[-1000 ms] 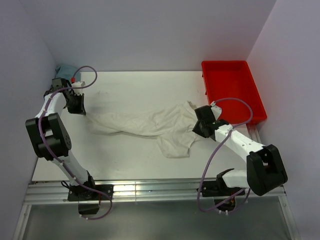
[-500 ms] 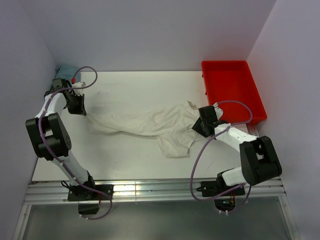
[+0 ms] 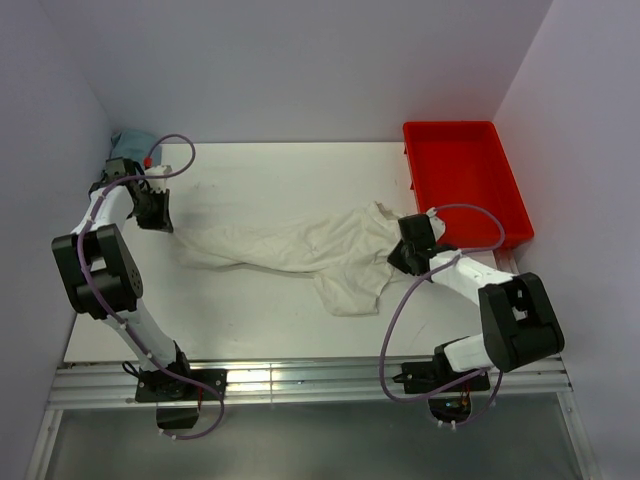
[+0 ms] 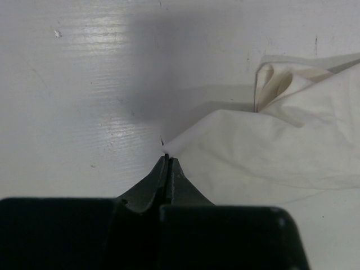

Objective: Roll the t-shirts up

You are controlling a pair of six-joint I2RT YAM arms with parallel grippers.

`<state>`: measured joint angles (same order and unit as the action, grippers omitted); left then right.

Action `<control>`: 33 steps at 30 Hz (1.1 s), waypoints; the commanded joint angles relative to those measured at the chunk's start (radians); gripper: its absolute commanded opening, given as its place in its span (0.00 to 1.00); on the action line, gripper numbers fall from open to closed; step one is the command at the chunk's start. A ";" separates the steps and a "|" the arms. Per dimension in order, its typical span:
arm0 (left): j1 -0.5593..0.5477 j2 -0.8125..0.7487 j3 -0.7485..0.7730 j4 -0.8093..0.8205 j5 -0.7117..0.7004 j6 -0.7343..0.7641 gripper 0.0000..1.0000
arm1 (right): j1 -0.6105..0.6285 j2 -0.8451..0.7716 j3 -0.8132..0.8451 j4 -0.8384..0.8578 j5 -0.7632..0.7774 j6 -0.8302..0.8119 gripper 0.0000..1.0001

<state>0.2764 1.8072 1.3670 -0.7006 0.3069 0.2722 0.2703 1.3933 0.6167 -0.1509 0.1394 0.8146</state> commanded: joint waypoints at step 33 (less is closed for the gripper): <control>0.018 0.154 0.168 -0.206 0.282 0.091 0.00 | -0.263 -0.244 0.569 -0.308 -0.248 -0.132 0.00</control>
<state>0.2909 1.9228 1.5116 -0.8711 0.5228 0.3325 0.0170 1.1603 1.1889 -0.5018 -0.0864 0.6971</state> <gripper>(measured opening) 0.012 0.063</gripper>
